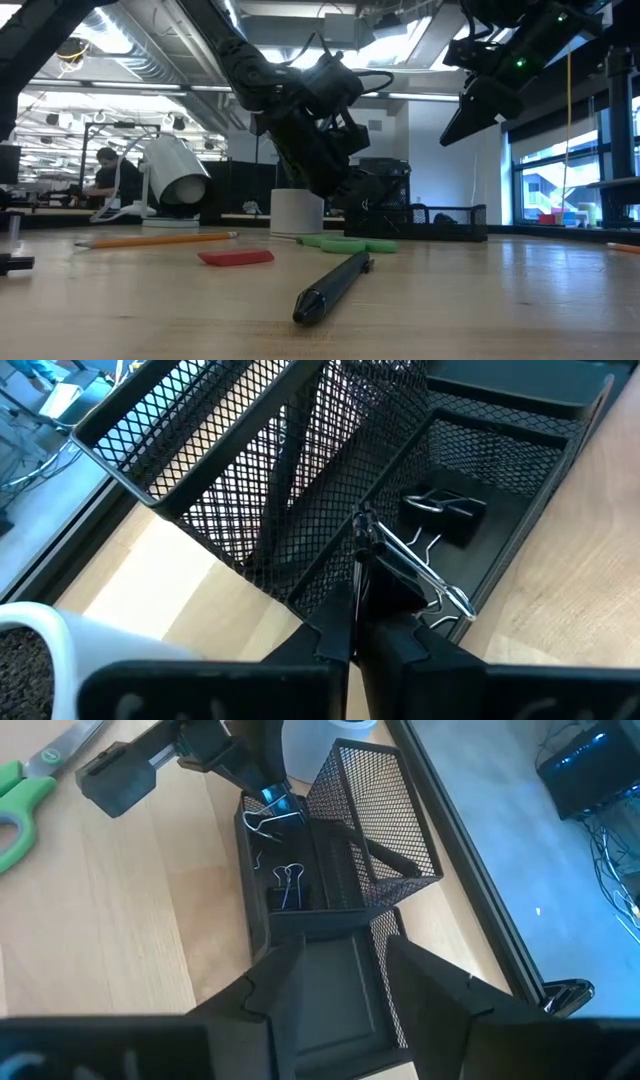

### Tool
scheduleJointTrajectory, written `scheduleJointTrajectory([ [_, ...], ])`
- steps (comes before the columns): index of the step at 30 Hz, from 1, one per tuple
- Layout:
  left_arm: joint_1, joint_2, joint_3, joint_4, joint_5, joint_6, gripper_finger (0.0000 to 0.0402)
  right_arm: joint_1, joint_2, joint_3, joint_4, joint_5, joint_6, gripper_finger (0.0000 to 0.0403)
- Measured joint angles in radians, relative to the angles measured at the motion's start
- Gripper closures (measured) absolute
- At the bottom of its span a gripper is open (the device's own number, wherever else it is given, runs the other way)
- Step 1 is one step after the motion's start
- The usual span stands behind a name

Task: Pick and place office supplies into organizer
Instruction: Put the black binder clip into the desk organizer, then put the green scissors into the desk organizer

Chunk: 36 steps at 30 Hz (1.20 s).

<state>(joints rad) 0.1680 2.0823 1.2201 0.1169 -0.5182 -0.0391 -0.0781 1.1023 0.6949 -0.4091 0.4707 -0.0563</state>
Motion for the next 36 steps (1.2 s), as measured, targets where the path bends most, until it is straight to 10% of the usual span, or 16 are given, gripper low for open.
scheduleJointTrajectory([
  [23, -0.025, -0.061, -0.003, -0.028, -0.005, 0.063, 0.0335, 0.000, 0.000, 0.000, -0.013, 0.000, 0.000, 0.0258],
  [36, -0.135, -0.271, -0.003, -0.553, 0.132, 0.108, 0.0299, 0.000, -0.001, 0.000, -0.031, 0.000, -0.004, 0.0258],
])
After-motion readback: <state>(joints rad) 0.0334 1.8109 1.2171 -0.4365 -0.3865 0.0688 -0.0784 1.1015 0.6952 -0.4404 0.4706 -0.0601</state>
